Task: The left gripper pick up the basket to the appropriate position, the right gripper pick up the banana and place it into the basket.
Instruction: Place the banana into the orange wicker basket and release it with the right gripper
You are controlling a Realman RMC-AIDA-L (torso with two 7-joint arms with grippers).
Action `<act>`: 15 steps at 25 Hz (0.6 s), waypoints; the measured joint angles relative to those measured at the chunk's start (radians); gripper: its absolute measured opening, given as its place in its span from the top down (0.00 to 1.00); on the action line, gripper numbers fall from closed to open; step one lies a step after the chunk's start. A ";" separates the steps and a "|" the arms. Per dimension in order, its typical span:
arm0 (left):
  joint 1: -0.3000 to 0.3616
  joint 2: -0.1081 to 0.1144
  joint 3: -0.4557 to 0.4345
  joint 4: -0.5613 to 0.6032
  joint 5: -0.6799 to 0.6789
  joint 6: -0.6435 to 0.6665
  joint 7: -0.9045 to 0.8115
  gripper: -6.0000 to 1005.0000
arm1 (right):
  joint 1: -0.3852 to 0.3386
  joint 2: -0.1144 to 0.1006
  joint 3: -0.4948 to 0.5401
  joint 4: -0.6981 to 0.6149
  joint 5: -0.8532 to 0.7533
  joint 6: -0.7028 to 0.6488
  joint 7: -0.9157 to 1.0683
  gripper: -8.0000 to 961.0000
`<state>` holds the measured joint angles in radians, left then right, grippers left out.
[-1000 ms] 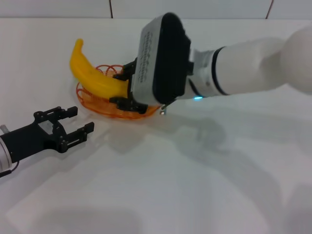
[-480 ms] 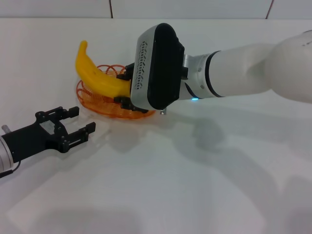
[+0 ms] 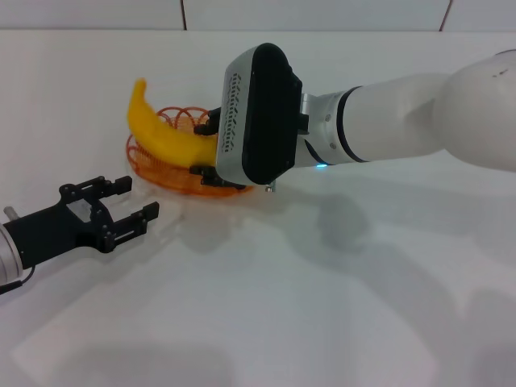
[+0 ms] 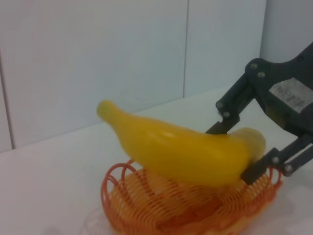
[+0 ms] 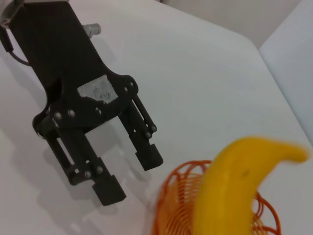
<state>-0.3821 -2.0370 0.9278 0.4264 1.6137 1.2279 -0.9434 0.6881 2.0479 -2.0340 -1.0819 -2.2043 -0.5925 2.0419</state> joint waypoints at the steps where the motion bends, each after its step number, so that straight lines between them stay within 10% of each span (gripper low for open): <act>1: 0.000 0.000 0.000 0.000 0.000 0.000 0.000 0.35 | 0.000 0.000 0.000 0.000 0.000 0.000 -0.001 0.50; 15: 0.008 0.000 -0.003 0.000 0.000 0.001 0.001 0.35 | -0.160 -0.008 0.014 -0.218 0.010 -0.015 -0.040 0.28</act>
<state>-0.3742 -2.0370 0.9249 0.4264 1.6137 1.2287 -0.9425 0.5281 2.0402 -2.0200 -1.2997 -2.1943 -0.6074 2.0015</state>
